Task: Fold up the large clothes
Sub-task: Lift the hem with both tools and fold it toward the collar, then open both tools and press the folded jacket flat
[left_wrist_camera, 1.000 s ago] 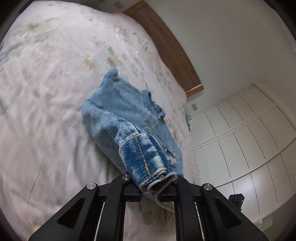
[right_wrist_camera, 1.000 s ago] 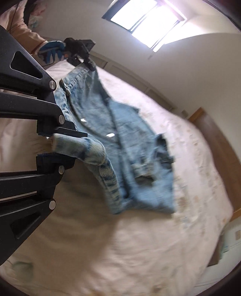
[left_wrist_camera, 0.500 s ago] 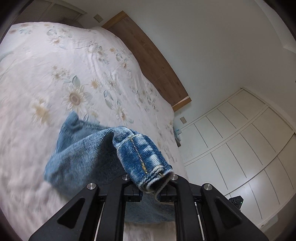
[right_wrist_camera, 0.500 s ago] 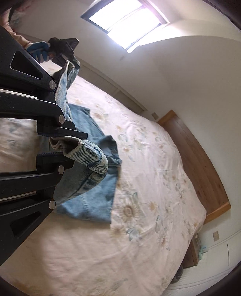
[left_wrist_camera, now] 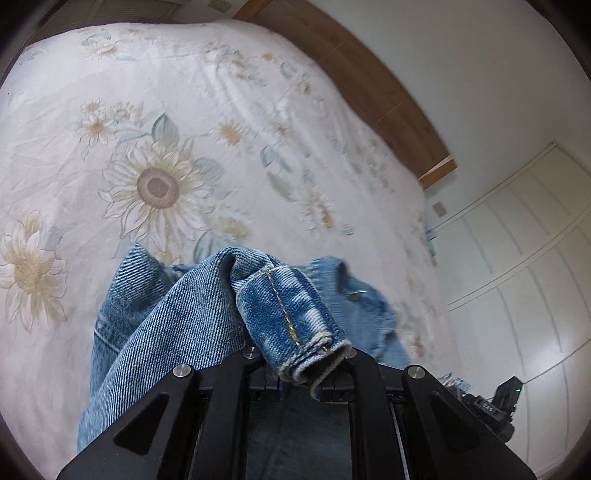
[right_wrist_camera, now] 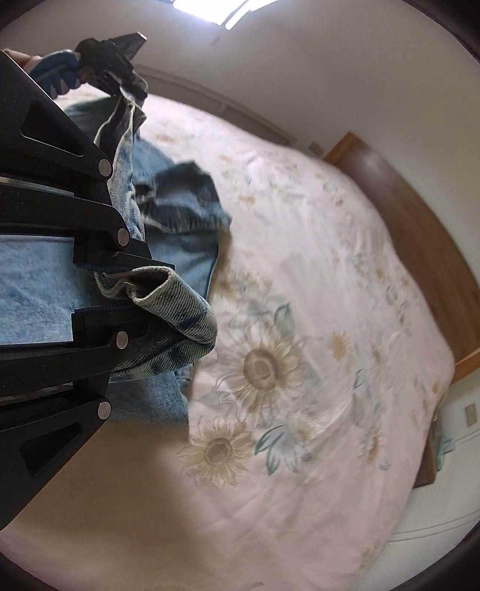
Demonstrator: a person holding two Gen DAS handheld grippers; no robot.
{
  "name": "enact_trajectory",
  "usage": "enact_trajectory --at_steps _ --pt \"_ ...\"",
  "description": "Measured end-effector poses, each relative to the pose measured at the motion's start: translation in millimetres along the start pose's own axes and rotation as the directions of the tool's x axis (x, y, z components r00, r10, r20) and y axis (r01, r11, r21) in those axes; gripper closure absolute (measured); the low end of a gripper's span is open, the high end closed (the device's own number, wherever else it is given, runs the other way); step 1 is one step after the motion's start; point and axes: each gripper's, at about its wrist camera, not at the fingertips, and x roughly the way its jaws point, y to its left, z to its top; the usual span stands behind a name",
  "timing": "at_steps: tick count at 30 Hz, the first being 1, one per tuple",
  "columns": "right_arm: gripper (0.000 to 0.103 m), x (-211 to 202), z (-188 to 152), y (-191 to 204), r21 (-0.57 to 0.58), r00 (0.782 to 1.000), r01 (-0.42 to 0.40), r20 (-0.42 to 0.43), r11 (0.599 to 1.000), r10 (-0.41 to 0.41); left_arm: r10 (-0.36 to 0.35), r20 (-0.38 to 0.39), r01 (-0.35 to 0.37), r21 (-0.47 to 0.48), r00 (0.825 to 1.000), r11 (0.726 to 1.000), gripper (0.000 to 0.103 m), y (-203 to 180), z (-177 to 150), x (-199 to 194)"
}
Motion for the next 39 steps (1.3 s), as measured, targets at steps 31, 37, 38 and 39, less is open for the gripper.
enact_trajectory --at_steps 31,37,38,39 --pt "0.026 32.5 -109.7 107.8 -0.557 0.969 0.133 -0.1 0.82 -0.225 0.383 -0.052 -0.312 0.485 0.922 0.817 0.054 -26.3 -113.6 7.1" --pt "0.023 14.7 -114.1 49.7 -0.542 0.937 0.258 -0.063 0.8 -0.345 0.429 -0.049 -0.366 0.44 0.902 0.82 0.053 16.4 -109.7 -14.6" --pt "0.023 9.4 -112.8 45.3 -0.55 0.928 0.284 -0.047 0.785 -0.369 0.432 -0.041 -0.371 0.444 0.901 0.816 0.053 14.1 -108.3 -18.0" --pt "0.023 4.5 -110.5 40.9 -0.542 0.925 0.294 -0.044 0.787 -0.377 0.436 -0.028 -0.377 0.456 0.899 0.806 0.053 9.2 -107.8 -20.5"
